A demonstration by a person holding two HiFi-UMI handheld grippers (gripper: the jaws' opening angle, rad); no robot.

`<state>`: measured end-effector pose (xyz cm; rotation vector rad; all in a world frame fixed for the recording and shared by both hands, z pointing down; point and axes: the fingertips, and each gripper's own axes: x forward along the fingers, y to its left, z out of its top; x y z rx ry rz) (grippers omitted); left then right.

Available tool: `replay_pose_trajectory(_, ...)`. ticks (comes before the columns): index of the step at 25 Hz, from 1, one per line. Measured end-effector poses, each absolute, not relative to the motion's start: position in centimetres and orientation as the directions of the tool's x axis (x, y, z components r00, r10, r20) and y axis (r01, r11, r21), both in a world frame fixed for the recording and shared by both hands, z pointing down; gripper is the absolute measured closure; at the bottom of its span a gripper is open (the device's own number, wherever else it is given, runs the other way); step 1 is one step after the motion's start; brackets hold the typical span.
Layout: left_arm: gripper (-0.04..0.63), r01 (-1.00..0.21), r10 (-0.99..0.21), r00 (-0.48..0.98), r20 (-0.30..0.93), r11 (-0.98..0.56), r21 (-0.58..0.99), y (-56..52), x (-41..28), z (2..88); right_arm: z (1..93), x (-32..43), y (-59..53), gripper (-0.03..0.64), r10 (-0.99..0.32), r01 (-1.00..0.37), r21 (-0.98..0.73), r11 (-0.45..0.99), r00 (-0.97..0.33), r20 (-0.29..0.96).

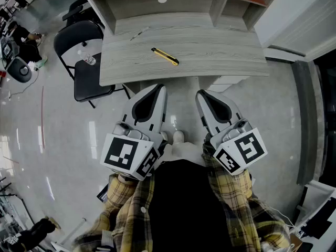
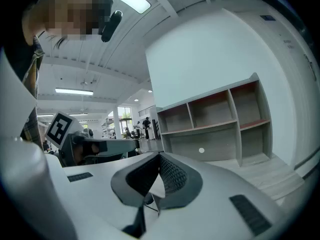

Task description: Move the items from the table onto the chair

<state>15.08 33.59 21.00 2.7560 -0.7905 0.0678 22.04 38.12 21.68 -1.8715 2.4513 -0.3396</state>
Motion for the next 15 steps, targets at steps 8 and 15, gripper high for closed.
replay_pose_trajectory(8, 0.592, -0.543, -0.535, 0.838, 0.109, -0.798, 0.262, 34.8, 15.2, 21.1, 21.4, 22.7, 39.6, 0.600, -0.958, -0.948, -0.190, 0.257, -0.276, 0.081)
replay_pose_trajectory(15, 0.592, -0.576, -0.570, 0.814, 0.109, -0.771, 0.271, 35.8, 14.5, 21.5, 21.8, 22.7, 40.5, 0.600, -0.949, -0.939, -0.191, 0.286, -0.305, 0.079)
